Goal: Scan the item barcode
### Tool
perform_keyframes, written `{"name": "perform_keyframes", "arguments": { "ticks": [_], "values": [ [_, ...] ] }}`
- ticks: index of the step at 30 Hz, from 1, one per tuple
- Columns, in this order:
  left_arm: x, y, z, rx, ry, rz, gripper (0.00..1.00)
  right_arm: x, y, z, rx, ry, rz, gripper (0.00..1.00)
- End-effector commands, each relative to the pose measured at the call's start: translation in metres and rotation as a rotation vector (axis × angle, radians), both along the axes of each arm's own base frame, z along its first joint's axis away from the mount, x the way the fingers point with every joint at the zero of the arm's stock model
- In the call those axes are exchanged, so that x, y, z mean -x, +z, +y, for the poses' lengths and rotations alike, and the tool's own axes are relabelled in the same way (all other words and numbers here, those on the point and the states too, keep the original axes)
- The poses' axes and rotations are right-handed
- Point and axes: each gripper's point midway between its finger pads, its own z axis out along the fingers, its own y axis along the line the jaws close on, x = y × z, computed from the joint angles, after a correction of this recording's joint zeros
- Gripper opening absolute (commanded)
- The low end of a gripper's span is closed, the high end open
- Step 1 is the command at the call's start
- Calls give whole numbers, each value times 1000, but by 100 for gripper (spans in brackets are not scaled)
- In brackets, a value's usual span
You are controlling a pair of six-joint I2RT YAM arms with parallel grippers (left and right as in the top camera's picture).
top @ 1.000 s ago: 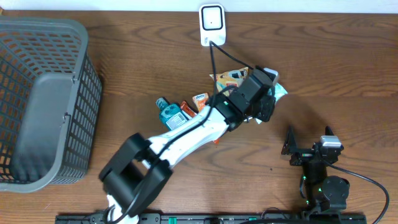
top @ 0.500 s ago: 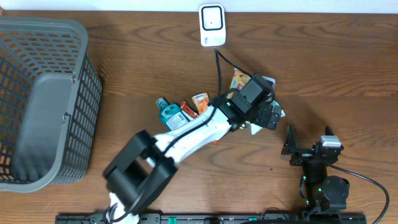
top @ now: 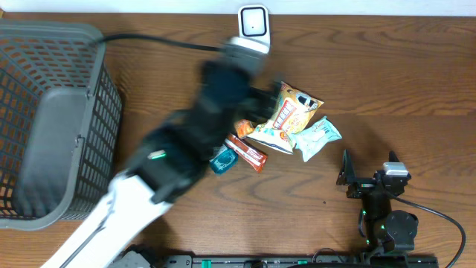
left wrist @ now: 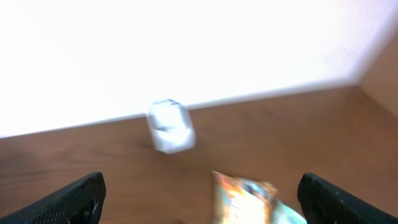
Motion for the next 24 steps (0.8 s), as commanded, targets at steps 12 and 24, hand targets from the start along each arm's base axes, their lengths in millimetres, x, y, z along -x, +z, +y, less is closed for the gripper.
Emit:
{"name": "perform_keyframes", "arguments": {
  "ticks": [12,24],
  "values": [
    [13,84,212,-71,525,-239,98,0,0,-4,9,-17,0,99],
    [39,159,271,-97,710,-527,98,0,0,-4,9,-17,0,99]
  ]
}}
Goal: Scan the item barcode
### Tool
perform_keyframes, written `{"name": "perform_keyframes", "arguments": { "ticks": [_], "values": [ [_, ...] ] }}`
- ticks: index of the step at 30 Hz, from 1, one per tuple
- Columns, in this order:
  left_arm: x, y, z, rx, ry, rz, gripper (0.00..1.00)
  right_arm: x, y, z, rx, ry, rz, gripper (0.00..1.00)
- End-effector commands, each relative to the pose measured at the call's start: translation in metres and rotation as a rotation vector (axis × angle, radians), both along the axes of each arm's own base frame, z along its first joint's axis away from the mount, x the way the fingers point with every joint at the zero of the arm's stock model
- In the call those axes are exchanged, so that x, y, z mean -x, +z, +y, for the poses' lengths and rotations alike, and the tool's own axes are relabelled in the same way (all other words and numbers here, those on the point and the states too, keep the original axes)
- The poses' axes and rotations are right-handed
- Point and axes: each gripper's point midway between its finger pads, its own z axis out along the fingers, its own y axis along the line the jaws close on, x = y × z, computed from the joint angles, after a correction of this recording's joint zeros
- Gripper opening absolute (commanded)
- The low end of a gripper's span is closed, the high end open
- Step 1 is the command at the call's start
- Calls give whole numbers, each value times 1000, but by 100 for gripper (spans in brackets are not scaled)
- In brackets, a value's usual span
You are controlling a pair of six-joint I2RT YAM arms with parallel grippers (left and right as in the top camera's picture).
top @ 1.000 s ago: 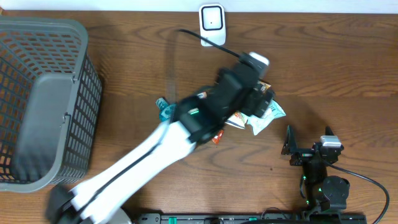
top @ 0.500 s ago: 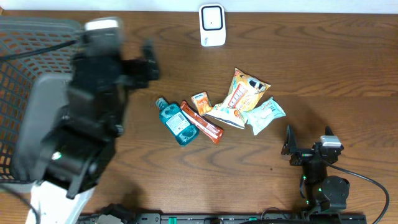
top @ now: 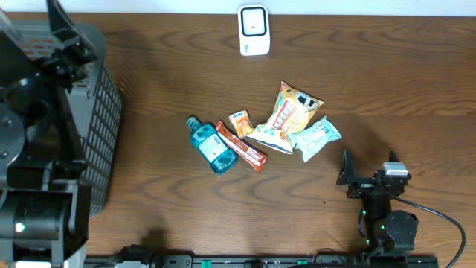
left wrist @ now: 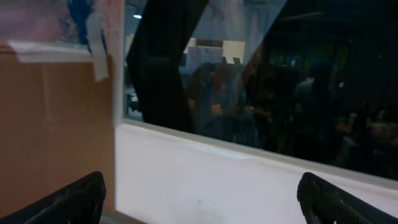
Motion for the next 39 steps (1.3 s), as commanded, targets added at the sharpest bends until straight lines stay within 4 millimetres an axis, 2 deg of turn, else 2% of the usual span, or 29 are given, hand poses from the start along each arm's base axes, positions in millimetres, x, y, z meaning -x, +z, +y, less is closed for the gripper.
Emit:
{"name": "perform_keyframes", "arguments": {
  "ticks": [1,5,8,15,21,25,30,33,39],
  "values": [
    [3,-10,4,-101,36,92,98,0,0,-4,9,-17,0,99],
    [18,-14,4,-110,33,96,98,0,0,-4,9,-17,0,99],
    [38,-15,2,-107,11,78,98,0,0,-4,9,-17,0,99],
    [113,-22,0,-89,-20,-28,98,0,0,-4,9,-17,0,99],
    [169,-38,3,130,-80,-180,98,0,0,-4,9,-17,0,99],
    [183,-46,0,157,-114,-213,98,0,0,-4,9,-17,0,99],
    [187,-53,-39,94,-342,-199,98,0,0,-4,9,-17,0,99],
    [187,-54,-54,71,-424,-186,98,0,0,-4,9,-17,0,99],
    [187,-54,-53,65,-406,-188,98,0,0,-4,9,-17,0,99]
  ]
}}
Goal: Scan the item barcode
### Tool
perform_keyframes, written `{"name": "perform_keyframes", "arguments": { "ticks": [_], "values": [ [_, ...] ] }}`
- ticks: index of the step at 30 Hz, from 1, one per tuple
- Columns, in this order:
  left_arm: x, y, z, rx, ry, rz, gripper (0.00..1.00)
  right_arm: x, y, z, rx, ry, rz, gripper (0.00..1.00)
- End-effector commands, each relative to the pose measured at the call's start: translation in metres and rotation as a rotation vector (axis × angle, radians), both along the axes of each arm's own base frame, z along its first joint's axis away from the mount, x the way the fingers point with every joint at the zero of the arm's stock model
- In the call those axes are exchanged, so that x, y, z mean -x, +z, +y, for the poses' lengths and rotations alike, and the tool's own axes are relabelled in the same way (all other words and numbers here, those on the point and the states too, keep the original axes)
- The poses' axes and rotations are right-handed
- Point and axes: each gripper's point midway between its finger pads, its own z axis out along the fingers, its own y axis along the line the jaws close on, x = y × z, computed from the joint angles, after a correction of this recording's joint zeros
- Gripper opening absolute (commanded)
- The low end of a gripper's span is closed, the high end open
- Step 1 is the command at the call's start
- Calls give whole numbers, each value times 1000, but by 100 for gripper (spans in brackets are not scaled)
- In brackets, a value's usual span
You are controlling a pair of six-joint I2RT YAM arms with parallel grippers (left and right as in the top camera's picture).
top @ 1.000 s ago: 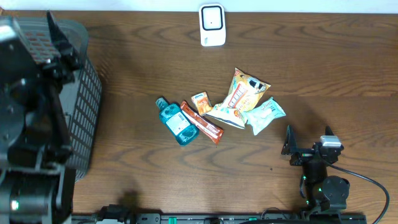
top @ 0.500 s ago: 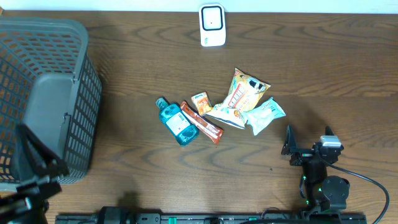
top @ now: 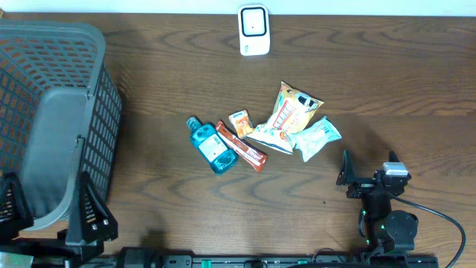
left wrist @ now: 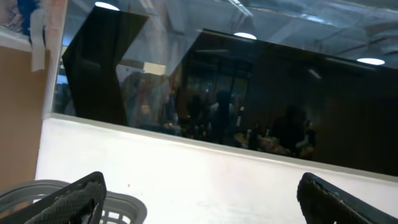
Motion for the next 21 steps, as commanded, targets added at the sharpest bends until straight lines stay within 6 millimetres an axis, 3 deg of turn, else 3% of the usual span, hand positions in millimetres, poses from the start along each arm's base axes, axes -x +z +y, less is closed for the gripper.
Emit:
{"name": "perform_keyframes", "arguments": {
  "ticks": [1,15,21],
  "values": [
    [3,0,-7,-9,-30,-10,98,0,0,-4,9,-17,-1,99],
    [7,2,-1,-9,25,-21,98,0,0,-4,9,-17,-1,99],
    [39,-3,-2,-11,28,-68,98,0,0,-4,9,-17,-1,99]
  ]
}}
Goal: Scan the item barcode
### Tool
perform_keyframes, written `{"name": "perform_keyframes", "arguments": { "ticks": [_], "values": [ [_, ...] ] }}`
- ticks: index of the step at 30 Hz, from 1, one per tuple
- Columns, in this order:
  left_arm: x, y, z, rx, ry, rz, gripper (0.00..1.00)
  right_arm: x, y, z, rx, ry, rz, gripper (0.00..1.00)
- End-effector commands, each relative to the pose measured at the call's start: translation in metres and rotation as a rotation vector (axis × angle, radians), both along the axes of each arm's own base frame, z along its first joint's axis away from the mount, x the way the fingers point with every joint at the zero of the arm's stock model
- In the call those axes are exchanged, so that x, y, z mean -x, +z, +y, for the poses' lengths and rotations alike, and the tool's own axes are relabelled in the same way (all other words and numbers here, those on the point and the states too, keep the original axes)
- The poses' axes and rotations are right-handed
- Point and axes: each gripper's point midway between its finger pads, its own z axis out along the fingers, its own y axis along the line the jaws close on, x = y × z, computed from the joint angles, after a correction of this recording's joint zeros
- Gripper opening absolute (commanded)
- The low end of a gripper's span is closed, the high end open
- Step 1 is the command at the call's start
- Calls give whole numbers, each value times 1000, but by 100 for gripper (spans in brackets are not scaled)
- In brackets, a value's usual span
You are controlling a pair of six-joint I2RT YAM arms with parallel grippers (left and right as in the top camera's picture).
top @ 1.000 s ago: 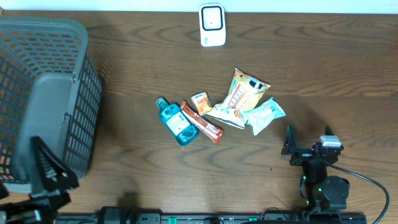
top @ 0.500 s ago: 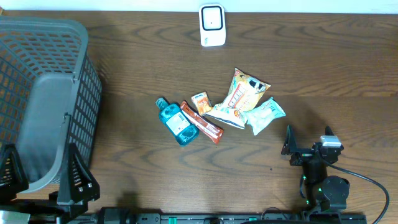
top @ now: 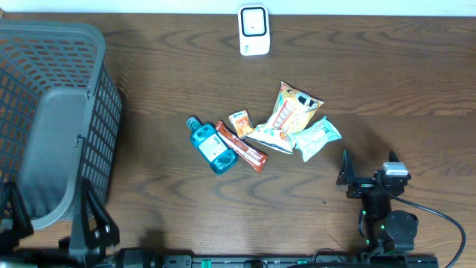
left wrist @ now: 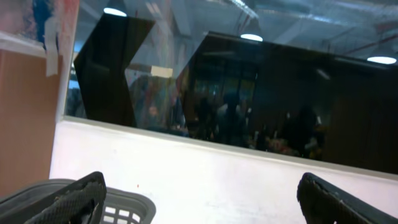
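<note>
The white scanner (top: 253, 30) stands at the table's far edge. The items lie mid-table: a blue bottle (top: 210, 146), a red-orange bar (top: 243, 148), a small orange packet (top: 239, 120), a chips bag (top: 288, 113) and a pale teal packet (top: 317, 137). My left gripper (top: 50, 220) sits at the front left corner, far from them. It is open and empty (left wrist: 199, 200), with its fingers (left wrist: 74, 198) wide apart, facing a wall and window. My right gripper (top: 346, 173) rests at the front right, just below the teal packet.
A large grey mesh basket (top: 30, 45) fills the left side of the table; its rim (left wrist: 127, 200) shows low in the left wrist view. The right arm's base and cable (top: 439, 216) sit at the front right.
My left gripper has shifted slightly toward the front edge at the left corner and is still open. The items, scanner and right arm have not moved.
First my left arm was stretched over the items toward the scanner, open and empty. Then it was up over the basket at the left. After that it was low at the front left corner, where it still is. The items lie as before.
</note>
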Motion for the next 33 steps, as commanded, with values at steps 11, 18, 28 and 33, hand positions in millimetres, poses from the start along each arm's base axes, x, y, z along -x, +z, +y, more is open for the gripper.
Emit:
{"name": "perform_keyframes", "arguments": {
  "ticks": [11,18,28,33],
  "values": [
    [71,-9,-6,49,-44,-132,98,5,4,44,-439,232,34,99],
    [71,-9,-6,71,-69,-130,98,40,8,112,-970,594,313,99],
    [76,-3,15,119,50,-168,98,68,50,136,-811,873,212,99],
    [85,-4,50,212,233,-198,98,52,58,119,-685,701,200,99]
  ]
}}
